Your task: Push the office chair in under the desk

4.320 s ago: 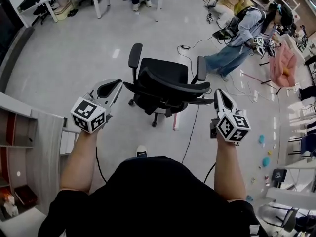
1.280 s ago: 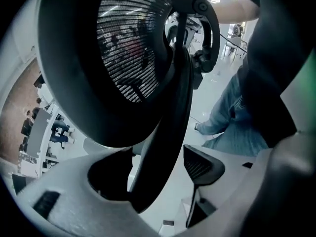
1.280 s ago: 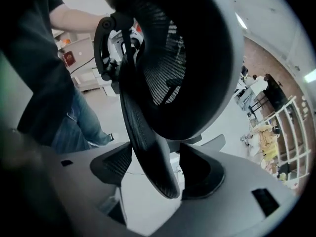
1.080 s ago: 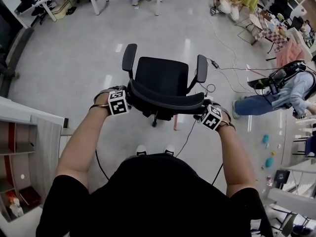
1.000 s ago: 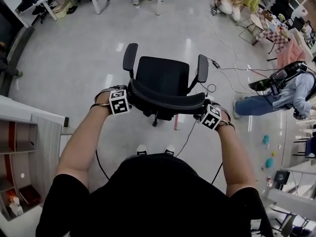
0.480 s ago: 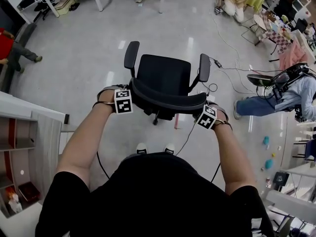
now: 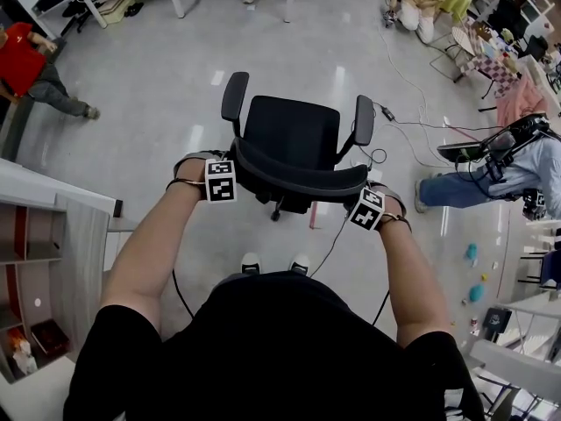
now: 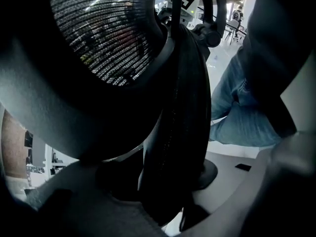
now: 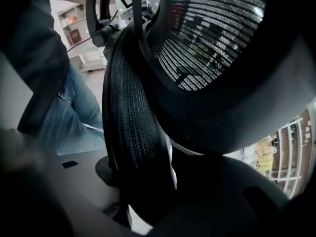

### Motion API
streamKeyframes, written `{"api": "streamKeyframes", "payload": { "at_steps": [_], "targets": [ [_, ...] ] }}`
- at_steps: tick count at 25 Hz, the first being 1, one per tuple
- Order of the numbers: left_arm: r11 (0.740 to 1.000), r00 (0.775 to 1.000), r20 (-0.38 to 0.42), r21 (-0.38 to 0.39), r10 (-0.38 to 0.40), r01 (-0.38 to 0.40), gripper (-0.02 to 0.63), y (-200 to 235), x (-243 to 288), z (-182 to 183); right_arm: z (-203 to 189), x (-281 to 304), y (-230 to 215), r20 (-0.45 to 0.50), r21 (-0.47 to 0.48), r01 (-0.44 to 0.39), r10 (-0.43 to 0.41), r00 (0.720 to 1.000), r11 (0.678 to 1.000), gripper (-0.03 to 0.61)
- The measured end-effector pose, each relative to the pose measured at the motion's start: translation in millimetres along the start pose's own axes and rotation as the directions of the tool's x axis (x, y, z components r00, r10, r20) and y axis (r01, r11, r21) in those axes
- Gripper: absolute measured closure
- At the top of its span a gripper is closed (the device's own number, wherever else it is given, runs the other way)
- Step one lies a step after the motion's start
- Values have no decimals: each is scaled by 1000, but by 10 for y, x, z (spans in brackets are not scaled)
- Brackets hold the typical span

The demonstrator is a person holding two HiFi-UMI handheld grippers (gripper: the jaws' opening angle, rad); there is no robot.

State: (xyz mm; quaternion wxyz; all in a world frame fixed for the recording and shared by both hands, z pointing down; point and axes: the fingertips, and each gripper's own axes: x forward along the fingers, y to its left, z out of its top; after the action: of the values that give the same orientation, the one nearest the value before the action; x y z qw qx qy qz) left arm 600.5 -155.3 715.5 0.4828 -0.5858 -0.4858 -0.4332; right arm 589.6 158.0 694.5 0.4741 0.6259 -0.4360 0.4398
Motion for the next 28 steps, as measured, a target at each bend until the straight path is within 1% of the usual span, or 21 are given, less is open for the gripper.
{"api": "streamKeyframes", "payload": {
  "at_steps": [6,15,19,28],
  "targets": [
    [1000,1000,1,-1,16,-16,414,-4,10,5,-75,34,-2,-22,9,6,-6,1000,1000,365],
    [999,999,2,-5,33,-33,414,-6,-1,10,-85,37,9,-26,9,1,-1,1000,1000,368],
    [999,999,-4,-7,33,-33,414,-32,3,20,-27,3,27,-3,-11,-7,7,1000,1000,368],
    [999,999,-4,-26,42,-42,416,-56,6,96,-109,6,-29,1,-40,-13,13,1000,999,373]
  ]
}}
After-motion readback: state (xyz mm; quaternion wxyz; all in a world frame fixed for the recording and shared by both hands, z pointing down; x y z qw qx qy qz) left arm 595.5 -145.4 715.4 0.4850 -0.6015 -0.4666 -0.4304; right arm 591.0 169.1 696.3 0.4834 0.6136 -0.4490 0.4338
